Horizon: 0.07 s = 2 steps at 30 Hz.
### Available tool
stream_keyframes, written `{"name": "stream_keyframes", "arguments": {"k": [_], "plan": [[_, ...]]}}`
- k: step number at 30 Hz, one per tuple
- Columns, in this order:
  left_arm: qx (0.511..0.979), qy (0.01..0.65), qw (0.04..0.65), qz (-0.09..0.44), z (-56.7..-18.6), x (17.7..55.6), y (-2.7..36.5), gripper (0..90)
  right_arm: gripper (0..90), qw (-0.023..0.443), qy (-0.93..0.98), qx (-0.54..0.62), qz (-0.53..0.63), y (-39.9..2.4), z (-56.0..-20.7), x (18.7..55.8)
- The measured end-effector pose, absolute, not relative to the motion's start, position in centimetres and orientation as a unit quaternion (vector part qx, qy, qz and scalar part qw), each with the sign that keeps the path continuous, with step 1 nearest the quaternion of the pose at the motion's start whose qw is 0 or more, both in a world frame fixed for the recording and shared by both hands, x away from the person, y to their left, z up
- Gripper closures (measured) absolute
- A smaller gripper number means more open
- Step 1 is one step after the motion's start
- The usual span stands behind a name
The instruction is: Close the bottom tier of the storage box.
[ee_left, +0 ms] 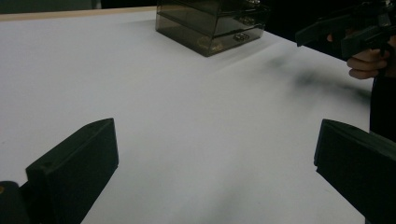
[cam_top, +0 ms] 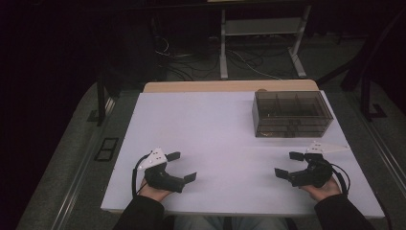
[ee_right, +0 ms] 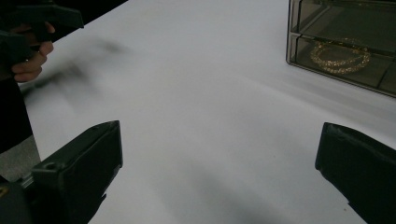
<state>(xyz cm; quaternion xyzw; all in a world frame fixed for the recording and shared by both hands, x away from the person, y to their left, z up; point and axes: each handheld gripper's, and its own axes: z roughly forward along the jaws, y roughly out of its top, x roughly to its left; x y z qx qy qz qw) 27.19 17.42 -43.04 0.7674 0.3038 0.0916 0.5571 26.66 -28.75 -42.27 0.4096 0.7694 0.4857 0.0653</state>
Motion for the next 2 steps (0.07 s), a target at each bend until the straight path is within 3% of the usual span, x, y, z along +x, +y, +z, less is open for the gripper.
{"name": "stream_keyframes", "arguments": {"k": [2], "plan": [[0.767,0.304,0.558,0.091,-43.06,27.21,17.39,0.0,0.0,0.067,0.771,0.410,0.482,-28.65,-42.36,26.57]]}}
